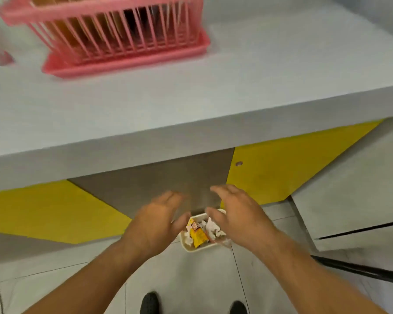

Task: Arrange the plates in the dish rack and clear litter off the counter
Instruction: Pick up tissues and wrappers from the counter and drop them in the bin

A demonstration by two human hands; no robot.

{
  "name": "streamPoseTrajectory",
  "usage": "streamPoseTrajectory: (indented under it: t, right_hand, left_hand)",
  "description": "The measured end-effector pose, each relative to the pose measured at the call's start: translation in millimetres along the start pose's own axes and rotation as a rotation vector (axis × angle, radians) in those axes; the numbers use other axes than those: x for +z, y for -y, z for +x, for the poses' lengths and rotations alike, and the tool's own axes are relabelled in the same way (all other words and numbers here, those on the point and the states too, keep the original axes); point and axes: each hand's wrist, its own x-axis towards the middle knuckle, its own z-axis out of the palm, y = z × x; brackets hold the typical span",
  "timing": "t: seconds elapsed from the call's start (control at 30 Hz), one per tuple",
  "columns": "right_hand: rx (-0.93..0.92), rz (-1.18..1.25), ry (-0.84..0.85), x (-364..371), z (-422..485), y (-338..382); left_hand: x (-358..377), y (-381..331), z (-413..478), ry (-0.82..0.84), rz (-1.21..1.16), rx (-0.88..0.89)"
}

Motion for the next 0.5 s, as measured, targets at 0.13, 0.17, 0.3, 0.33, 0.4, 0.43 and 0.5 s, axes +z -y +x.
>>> streamPoseTrajectory:
  t: [0.13, 0.17, 0.3, 0.33, 0.4, 0.43, 0.5]
  right_hand:
    - [-0.087, -0.011, -0.079, -61, -4, 61]
    - [-0.109, -0.015, -0.099, -74, -4, 77]
    - [-0.176, 0.002, -0.175, -109, -4, 140]
    - [-0.186, 0.001, -0.178, -114, -3, 157]
    - [-0.204, -0.015, -0.179, -121, 0, 189]
    - [-0.208, -0.020, -0.183, -124, 2, 205]
    - [-0.217, -0.028, -0.206, -128, 10, 238]
  left_hand:
    - [-86, -8, -11, -0.153, 0.024, 0.043]
    - [-105, -6, -14, -0.186, 0.032, 0.047]
    - [-176, 12, -22, -0.292, 0.042, 0.079]
    - [-192, 21, -25, -0.311, 0.041, 0.077]
    - [-223, 42, -30, -0.347, 0.040, 0.053]
    - [-237, 54, -33, -0.361, 0.040, 0.038]
    - [-265, 77, -37, -0.381, 0.046, 0.025]
